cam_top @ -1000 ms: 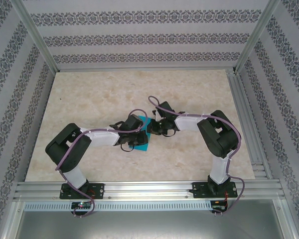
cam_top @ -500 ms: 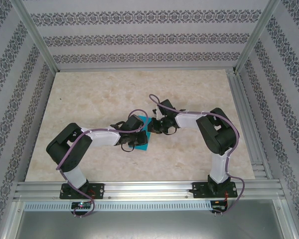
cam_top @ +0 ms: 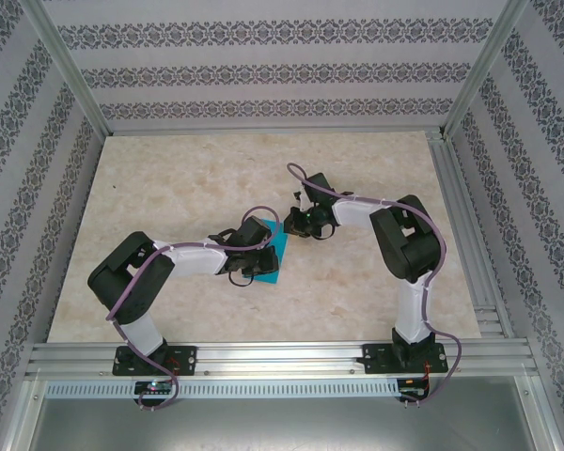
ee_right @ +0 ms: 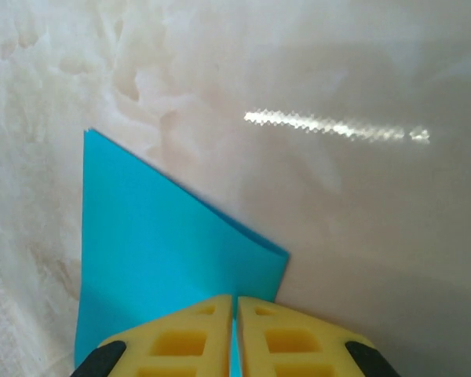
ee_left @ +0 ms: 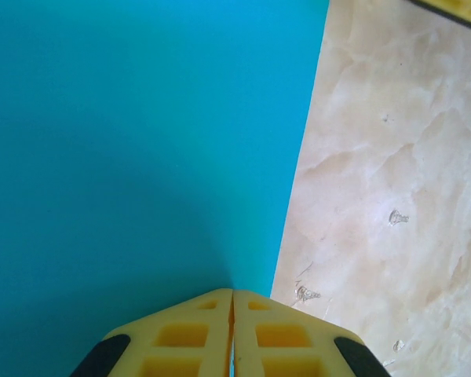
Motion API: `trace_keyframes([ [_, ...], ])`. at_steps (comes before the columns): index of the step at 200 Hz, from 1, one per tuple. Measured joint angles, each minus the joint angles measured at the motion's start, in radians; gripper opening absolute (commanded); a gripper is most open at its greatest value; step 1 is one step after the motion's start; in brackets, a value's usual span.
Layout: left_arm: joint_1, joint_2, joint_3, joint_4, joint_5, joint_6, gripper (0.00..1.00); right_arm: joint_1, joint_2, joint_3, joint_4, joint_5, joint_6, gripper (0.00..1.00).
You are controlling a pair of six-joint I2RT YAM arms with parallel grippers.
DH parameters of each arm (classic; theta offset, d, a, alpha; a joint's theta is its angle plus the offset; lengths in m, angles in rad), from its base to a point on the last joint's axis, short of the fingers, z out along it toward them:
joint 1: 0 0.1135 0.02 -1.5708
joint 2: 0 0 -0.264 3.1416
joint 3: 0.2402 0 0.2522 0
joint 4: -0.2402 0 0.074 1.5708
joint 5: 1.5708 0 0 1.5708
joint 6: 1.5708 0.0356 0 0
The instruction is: Fold a paper plane with a square sheet of paper (pick it up from the middle)
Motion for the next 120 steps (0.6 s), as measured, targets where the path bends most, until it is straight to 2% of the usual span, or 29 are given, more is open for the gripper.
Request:
trace_keyframes([
  [76, 0.0, 0.0, 0.0, 0.0, 0.0, 0.0, 0.1, -0.038, 0.018, 0.051, -0.04, 0.043, -0.031, 0.13],
  [120, 0.0, -0.011, 0.003, -0.019, 0.0, 0.01, 0.13, -0.045, -0.025, 0.044, -0.033, 0.13, -0.034, 0.15],
])
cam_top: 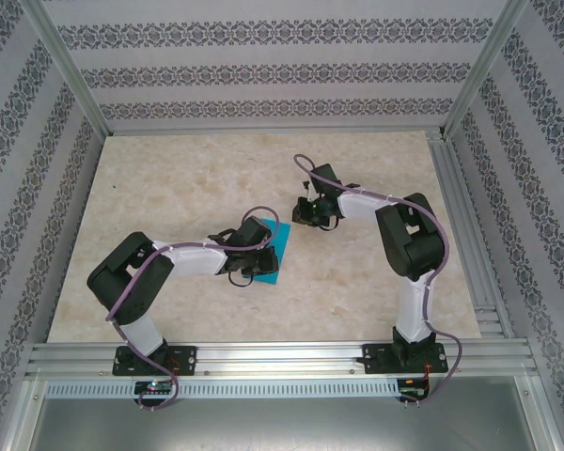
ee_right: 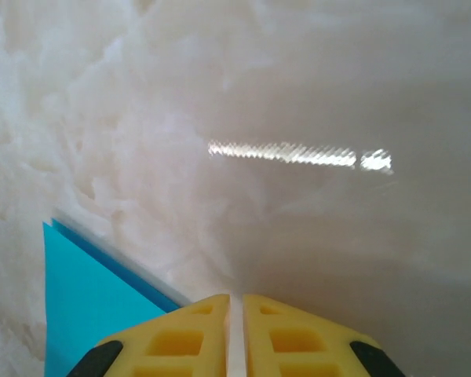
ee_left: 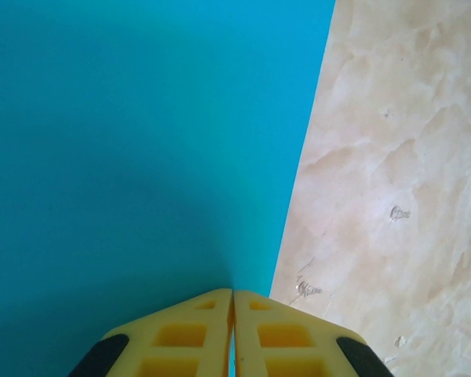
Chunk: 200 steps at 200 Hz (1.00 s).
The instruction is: Fold a paper plane with a square sheet of paper (pick it up from the middle)
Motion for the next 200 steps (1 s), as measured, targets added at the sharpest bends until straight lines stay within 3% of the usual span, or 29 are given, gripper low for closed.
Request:
trace_keyframes([
  [39, -0.006, -0.067, 0.017, -0.088, -0.004, 0.022, 0.28, 0.04, -0.166, -0.086, 0.019, 0.048, 0.013, 0.18],
  [67, 0.004, -0.152, 0.021, -0.122, -0.023, 0.033, 0.45, 0.116, -0.195, -0.102, 0.025, 0.071, 0.04, 0.2],
  [109, 0.115, -0.253, -0.044, -0.161, -0.026, 0.032, 0.63, 0.188, -0.179, -0.102, 0.002, 0.107, 0.075, 0.26],
  [151, 0.2, -0.286, -0.12, -0.211, 0.01, 0.037, 0.74, 0.189, -0.079, -0.042, -0.043, 0.138, 0.093, 0.27],
  [200, 0.213, -0.308, -0.166, -0.225, 0.095, 0.052, 0.79, 0.196, -0.027, 0.01, -0.055, 0.183, 0.112, 0.29],
])
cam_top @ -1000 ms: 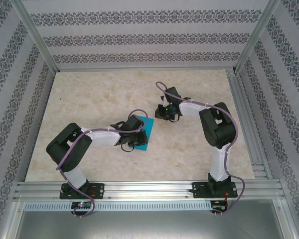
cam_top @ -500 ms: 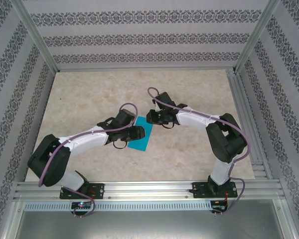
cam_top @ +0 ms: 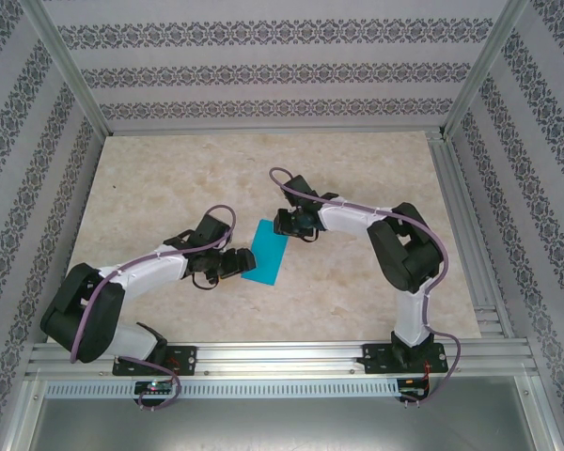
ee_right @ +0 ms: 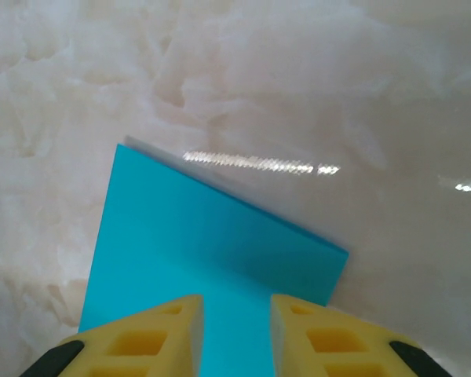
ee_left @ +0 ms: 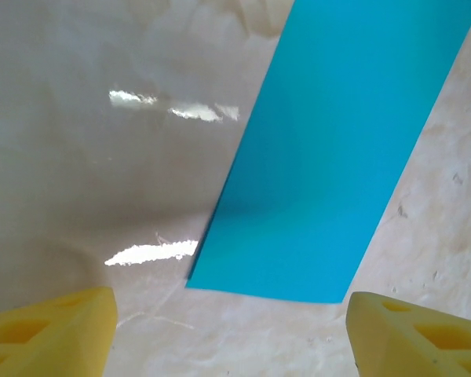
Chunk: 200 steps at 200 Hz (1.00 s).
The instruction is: Fold a paper plane with a square sheet of paper (pick it up from the middle)
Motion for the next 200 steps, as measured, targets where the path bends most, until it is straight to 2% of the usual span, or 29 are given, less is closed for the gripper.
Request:
trace_keyframes([
  [95, 0.0, 0.006, -0.007, 0.001, 0.134, 0.034, 0.84, 0.014, 0.043, 0.019, 0.014, 0.035, 0.033, 0.29],
  [153, 0.0, 0.056, -0.002, 0.018, 0.169, 0.03, 0.83, 0.021, 0.043, 0.007, 0.052, 0.037, 0.036, 0.29],
  [200, 0.006, 0.075, 0.017, 0.027, 0.179, 0.022, 0.75, 0.021, 0.044, 0.005, 0.064, 0.025, 0.048, 0.29],
])
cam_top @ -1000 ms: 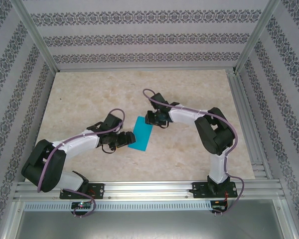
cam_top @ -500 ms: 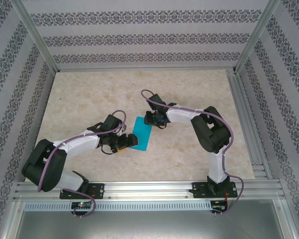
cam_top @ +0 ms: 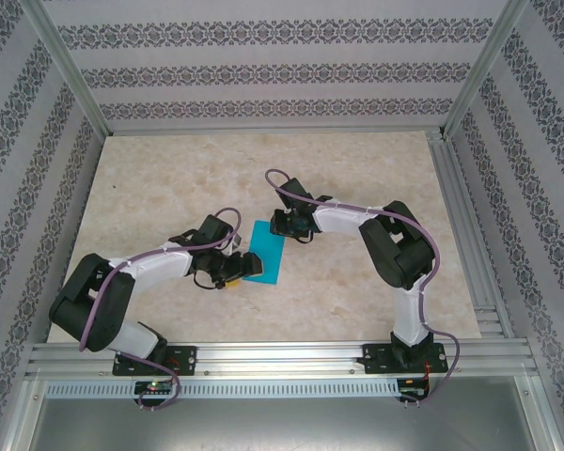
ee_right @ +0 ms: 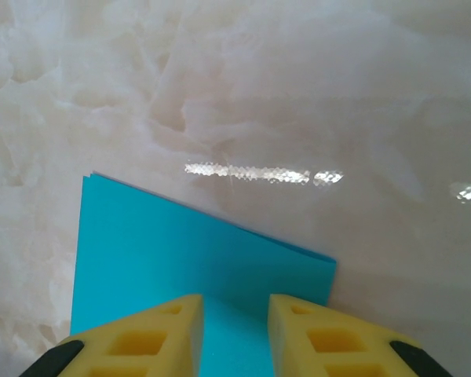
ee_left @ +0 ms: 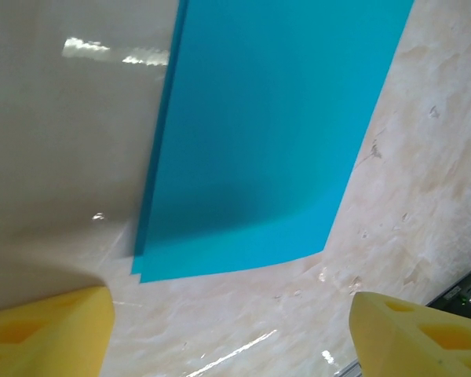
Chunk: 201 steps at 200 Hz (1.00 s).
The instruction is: Fold a paper plane with a square sheet of paper (pick it up from the middle)
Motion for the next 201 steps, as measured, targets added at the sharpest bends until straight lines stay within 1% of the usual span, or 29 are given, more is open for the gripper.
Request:
trace_keyframes([
  [14, 0.0, 0.005, 0.01, 0.011, -0.001, 0.0, 0.72, 0.0, 0.002, 0.0, 0.004, -0.005, 0.003, 0.29],
  [36, 0.0, 0.009, 0.017, 0.03, -0.001, 0.0, 0.71, 0.0, 0.002, -0.003, 0.011, -0.008, 0.004, 0.29],
  [73, 0.0, 0.046, 0.017, 0.05, -0.002, 0.0, 0.76, 0.0, 0.002, -0.014, 0.038, -0.013, 0.006, 0.29],
  [105, 0.0, 0.044, 0.017, 0.064, 0.0, 0.003, 0.64, 0.0, 0.002, -0.023, 0.058, -0.02, 0.007, 0.29],
  [132, 0.0, 0.044, 0.017, 0.087, 0.019, 0.003, 0.58, 0.0, 0.001, -0.032, 0.08, -0.024, 0.01, 0.29],
  [161, 0.0, 0.044, 0.017, 0.113, 0.039, 0.003, 0.55, 0.004, 0.001, -0.034, 0.089, -0.024, 0.011, 0.28],
  [201, 0.0, 0.044, 0.034, 0.138, 0.06, 0.002, 0.55, 0.006, 0.001, -0.035, 0.093, -0.024, 0.013, 0.28],
])
